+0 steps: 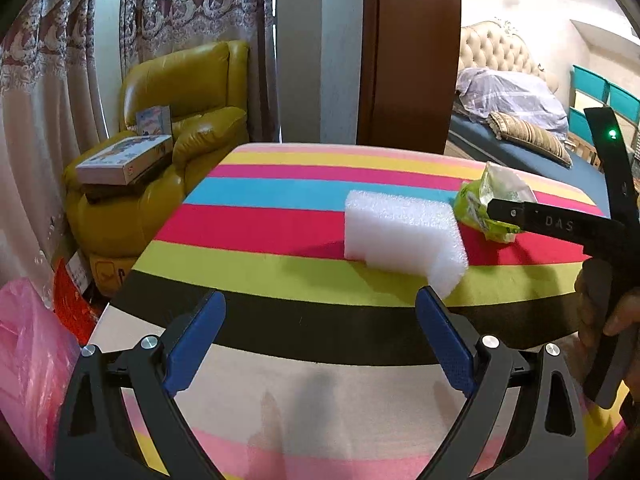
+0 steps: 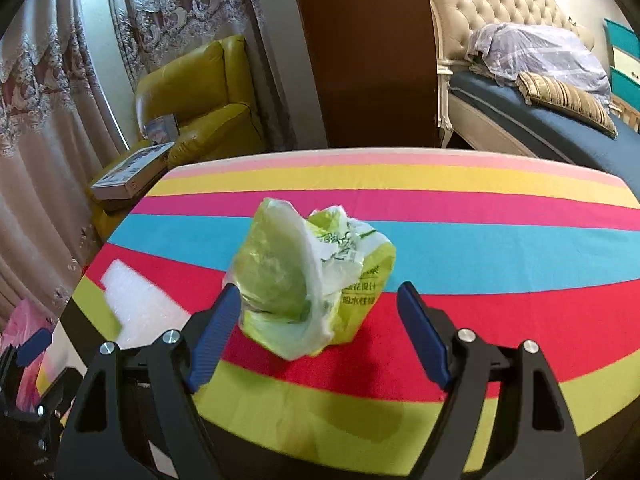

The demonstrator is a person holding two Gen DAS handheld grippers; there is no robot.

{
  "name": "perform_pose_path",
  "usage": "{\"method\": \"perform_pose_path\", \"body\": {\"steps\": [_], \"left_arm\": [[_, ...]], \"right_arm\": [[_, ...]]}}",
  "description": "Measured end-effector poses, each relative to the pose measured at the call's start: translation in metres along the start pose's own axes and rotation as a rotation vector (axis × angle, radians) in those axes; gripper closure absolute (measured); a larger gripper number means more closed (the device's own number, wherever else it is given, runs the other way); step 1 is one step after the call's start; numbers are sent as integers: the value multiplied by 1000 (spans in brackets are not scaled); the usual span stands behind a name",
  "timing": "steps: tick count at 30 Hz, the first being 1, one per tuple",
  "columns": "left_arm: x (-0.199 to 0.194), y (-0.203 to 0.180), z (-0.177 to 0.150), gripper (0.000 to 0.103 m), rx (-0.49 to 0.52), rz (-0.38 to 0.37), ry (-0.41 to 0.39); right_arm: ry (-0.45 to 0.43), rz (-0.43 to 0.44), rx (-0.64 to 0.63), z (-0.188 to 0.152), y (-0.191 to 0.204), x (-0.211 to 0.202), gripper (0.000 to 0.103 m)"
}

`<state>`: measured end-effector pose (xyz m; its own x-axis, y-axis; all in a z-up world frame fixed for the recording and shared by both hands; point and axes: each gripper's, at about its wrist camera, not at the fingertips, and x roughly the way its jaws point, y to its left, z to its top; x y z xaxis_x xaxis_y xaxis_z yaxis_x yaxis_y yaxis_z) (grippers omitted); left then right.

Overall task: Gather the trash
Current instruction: 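Grasp the green-white plastic bag with the right tool while the left tool grasps a white foam piece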

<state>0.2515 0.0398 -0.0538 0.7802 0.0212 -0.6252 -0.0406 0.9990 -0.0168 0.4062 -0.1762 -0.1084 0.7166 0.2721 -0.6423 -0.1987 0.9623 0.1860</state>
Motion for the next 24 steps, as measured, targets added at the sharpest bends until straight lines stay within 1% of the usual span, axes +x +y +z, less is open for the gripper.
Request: {"method": "perform_pose_path", "body": {"steps": [2, 6, 8, 10, 12, 13, 15, 21, 24], "left_arm": [[2, 0, 0, 13, -1, 6, 11], [2, -3, -1, 13, 11, 6, 18], [2, -5, -1, 13, 18, 9, 21], [2, -6, -1, 13, 26, 10, 23], [2, -6, -1, 13, 29, 11, 22], [2, -5, -1, 13, 30, 9, 21], [2, -4, -1, 13, 32, 9, 22], [2, 0, -1, 13, 23, 7, 18], [2, 0, -1, 13, 21, 9, 15]], "right_arm": [[40, -8, 6, 1, 1, 9, 25], [72, -4, 16, 3, 1, 17, 29], [66, -2, 2, 4, 4, 17, 29], [33, -11, -33, 5, 11, 12, 29], [-1, -18, -74, 6, 17, 7, 24], [-11, -22, -90, 7, 19, 6, 20], [-18, -30, -95, 11, 18, 5, 18], [19, -28, -60, 29, 2, 22, 18], [40, -16, -47, 29, -2, 31, 18]]}}
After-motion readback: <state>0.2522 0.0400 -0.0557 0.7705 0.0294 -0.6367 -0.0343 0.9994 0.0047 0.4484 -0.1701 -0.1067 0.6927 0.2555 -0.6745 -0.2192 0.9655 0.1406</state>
